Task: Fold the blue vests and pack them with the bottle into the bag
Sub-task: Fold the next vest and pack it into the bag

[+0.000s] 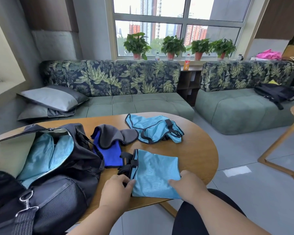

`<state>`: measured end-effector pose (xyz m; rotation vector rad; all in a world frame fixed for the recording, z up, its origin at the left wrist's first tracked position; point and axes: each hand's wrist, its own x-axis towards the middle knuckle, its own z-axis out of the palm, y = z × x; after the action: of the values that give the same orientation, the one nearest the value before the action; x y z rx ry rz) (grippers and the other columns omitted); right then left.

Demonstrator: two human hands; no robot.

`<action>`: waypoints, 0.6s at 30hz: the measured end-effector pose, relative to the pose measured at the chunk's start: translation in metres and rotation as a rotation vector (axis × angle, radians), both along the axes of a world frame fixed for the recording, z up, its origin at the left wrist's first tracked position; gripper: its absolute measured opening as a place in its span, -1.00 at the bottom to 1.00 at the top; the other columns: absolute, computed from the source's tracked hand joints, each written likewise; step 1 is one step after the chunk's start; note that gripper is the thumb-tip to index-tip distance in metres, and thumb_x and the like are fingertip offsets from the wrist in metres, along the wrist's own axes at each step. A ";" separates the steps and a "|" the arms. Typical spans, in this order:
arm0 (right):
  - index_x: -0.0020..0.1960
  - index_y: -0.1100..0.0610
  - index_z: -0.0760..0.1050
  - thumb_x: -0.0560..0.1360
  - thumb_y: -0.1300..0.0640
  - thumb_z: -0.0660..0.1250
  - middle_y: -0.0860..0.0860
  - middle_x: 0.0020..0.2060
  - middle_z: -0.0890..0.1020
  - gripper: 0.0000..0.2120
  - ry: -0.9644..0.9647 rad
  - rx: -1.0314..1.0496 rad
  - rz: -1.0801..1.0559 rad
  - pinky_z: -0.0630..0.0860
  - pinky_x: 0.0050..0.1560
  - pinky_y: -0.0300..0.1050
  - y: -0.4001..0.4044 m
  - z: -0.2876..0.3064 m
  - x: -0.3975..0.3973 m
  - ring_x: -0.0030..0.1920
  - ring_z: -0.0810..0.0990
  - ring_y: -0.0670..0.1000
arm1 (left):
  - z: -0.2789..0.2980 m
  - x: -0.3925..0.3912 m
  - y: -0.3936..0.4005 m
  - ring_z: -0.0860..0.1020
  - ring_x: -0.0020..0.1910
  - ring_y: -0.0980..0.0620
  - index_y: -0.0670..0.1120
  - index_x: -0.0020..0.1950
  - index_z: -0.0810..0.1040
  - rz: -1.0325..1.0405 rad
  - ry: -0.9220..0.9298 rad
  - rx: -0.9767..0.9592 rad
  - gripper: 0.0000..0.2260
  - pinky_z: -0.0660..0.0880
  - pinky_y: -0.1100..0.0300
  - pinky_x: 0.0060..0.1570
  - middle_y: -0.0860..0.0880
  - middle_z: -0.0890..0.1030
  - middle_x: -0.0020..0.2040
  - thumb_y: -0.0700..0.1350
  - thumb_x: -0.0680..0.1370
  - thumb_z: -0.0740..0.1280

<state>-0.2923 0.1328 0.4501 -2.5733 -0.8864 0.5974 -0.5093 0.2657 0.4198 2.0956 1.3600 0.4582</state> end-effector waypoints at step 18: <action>-0.09 0.07 0.46 0.54 0.02 0.39 -0.04 -0.22 0.57 -0.84 0.452 0.329 -0.120 0.39 -0.23 -0.10 0.002 0.007 0.002 -0.24 0.52 -0.01 | -0.002 0.002 -0.007 0.53 0.23 0.22 0.26 0.31 0.46 -0.077 -0.120 -0.102 -0.45 0.50 0.15 0.33 0.30 0.52 0.21 0.17 0.40 0.60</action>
<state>-0.2898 0.1349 0.4567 -2.0622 -0.6113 0.8696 -0.5073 0.2583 0.4183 1.9965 1.2042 0.4648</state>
